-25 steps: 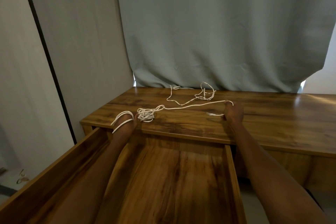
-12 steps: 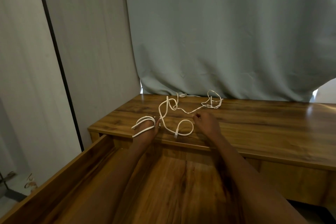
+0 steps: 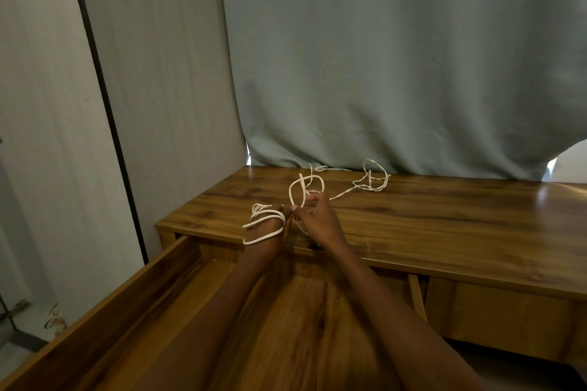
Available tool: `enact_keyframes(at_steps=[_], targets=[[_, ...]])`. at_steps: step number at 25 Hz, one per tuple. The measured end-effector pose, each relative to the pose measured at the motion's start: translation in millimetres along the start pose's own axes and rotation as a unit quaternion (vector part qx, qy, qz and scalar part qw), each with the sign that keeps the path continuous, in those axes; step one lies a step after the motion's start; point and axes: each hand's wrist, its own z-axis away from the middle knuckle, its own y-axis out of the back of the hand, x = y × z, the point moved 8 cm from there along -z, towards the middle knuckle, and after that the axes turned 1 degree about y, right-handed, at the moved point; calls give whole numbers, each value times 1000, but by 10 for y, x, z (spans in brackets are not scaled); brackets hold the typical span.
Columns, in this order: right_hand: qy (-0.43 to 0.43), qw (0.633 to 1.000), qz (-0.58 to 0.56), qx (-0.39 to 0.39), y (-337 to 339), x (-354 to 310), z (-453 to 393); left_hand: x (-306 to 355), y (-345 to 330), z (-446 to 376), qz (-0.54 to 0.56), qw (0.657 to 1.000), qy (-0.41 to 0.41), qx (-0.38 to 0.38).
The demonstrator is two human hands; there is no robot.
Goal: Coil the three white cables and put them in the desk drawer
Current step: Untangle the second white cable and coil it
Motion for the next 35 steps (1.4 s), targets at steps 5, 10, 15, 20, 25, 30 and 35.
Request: enact_keyframes(at_steps=[5,10,15,20,25,30,35], targets=[[9,995,-101,21,159,72,83,-17,50,15,-13,1000,-21,-4],[234,959,129,93,720,-305,60,-130,56,44,-3,1000,-18,-16],[346,871,341,67,656,-476,99,172,164,64,-44,991,-122,23],[320,836,445,30,798,-619,-103,440,289,95,-4,976,-198,87],[231,777,583,-52,884,-397,-420,442,398,-5,116,976,-163,89],[77,904,243,-344,799,-108,-254,138,359,-59,383,912,146,13],[2,935,-143,-325,641,8,-29,177,223,-6,441,875,199,-11]])
